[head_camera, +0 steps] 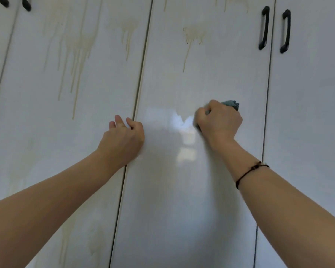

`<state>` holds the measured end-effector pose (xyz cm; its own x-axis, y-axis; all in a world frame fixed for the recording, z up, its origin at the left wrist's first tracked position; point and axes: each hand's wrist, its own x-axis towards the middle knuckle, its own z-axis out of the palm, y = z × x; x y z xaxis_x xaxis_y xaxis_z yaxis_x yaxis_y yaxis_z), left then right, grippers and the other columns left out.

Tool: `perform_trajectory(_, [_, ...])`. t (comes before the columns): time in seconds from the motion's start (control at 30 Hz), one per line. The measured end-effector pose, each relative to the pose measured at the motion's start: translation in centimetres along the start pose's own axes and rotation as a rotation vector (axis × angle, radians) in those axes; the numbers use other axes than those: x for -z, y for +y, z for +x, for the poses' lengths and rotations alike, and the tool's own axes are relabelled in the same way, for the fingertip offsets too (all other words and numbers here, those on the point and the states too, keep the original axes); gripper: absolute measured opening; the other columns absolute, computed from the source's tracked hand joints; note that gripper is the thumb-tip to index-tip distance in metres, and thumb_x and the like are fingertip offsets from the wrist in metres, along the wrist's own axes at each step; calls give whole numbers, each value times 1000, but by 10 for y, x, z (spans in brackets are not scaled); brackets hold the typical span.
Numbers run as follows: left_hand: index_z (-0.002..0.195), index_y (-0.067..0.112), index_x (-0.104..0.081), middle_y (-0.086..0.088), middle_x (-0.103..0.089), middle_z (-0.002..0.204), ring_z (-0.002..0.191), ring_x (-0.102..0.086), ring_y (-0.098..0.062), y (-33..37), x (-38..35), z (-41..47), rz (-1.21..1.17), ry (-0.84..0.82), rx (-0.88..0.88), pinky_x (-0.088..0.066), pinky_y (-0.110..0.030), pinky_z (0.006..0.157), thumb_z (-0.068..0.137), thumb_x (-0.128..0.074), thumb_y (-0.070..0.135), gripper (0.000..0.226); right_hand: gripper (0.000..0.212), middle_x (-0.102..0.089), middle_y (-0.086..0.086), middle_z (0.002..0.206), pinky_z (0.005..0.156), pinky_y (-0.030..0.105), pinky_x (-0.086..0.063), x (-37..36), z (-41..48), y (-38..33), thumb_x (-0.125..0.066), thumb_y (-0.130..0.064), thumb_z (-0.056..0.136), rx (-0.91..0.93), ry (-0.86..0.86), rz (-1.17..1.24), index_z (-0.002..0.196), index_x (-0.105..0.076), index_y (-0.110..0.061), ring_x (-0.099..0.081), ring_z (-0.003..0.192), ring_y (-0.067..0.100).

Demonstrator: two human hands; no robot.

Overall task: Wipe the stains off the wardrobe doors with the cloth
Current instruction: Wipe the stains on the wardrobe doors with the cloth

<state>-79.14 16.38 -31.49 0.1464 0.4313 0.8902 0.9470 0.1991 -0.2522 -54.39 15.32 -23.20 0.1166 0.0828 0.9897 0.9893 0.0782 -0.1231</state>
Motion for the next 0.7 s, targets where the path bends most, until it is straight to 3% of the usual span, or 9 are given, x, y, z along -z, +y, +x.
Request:
perform_trajectory(0.13, [135, -16, -43, -51, -47, 126, 102, -64, -56, -7, 17, -3, -9, -19, -46, -57, -55, 68, 83, -35, -3, 54, 23, -53, 2, 54, 51, 21, -11, -26, -48, -82, -63, -33, 79, 425, -122, 70, 65, -56, -17, -50, 48, 28])
perform_trajectory(0.2, [146, -9, -28, -41, -50, 131, 93, -67, -44, -12, 28, -4, -5, -45, -71, -55, -44, 65, 87, -34, 2, 61, 24, -47, 1, 44, 51, 18, -13, -26, -86, -68, -64, -29, 68, 617, -143, 169, 53, -50, -16, -45, 38, 27])
perform_trajectory(0.27, [149, -6, -22, -19, -63, 95, 54, -53, -27, -16, 44, 0, 29, -9, -104, -38, -32, 44, 85, -37, 4, 67, 24, -45, -1, 43, 47, 18, -20, -20, -103, -24, -55, -30, 69, 638, -188, 187, 51, -46, -16, -45, 38, 26])
perform_trajectory(0.37, [153, -6, -15, -3, -47, 66, 45, -36, -18, -19, 56, 16, 135, 67, -125, -24, -28, 40, 88, -41, 4, 70, 29, -49, 2, 45, 46, 21, -32, -2, -88, 46, -53, -36, 71, 480, -121, 93, 53, -49, -14, -52, 41, 27])
perform_trajectory(0.4, [152, -7, -16, -5, -54, 74, 50, -46, -19, -20, 58, 24, 149, 111, -121, -30, -28, 41, 89, -42, 4, 69, 30, -49, 1, 45, 48, 22, -32, 2, -72, 63, -51, -39, 72, 383, -74, 35, 54, -49, -15, -52, 43, 27])
perform_trajectory(0.47, [151, -9, -18, -21, -60, 121, 95, -67, -31, -23, 57, 39, 151, 159, -63, -50, -32, 58, 92, -42, 3, 65, 31, -47, -2, 48, 53, 24, -28, 10, -24, 76, -43, -42, 76, 136, -23, -56, 58, -47, -18, -51, 49, 28])
perform_trajectory(0.57, [149, -12, -16, -30, -34, 150, 134, -45, -41, -30, 48, 51, 129, 106, -36, -51, -40, 90, 93, -38, 3, 62, 30, -55, 1, 61, 53, 27, -26, 11, 40, 42, -42, -38, 85, -188, 71, -10, 69, -56, -16, -55, 61, 28])
perform_trajectory(0.63, [149, -13, -18, -34, -31, 152, 135, -43, -44, -34, 38, 52, 133, 103, -35, -49, -43, 97, 94, -36, 2, 60, 29, -59, 2, 66, 51, 26, -25, -1, 45, -11, -45, -35, 89, -120, 37, -11, 77, -61, -14, -54, 61, 25])
perform_trajectory(0.7, [149, -15, -17, -38, -29, 152, 135, -43, -47, -34, 31, 53, 127, 110, -31, -49, -46, 99, 94, -29, -1, 58, 22, -59, 3, 63, 49, 23, -20, -18, 15, -64, -54, -34, 87, 162, -57, 34, 74, -61, -18, -54, 56, 27])
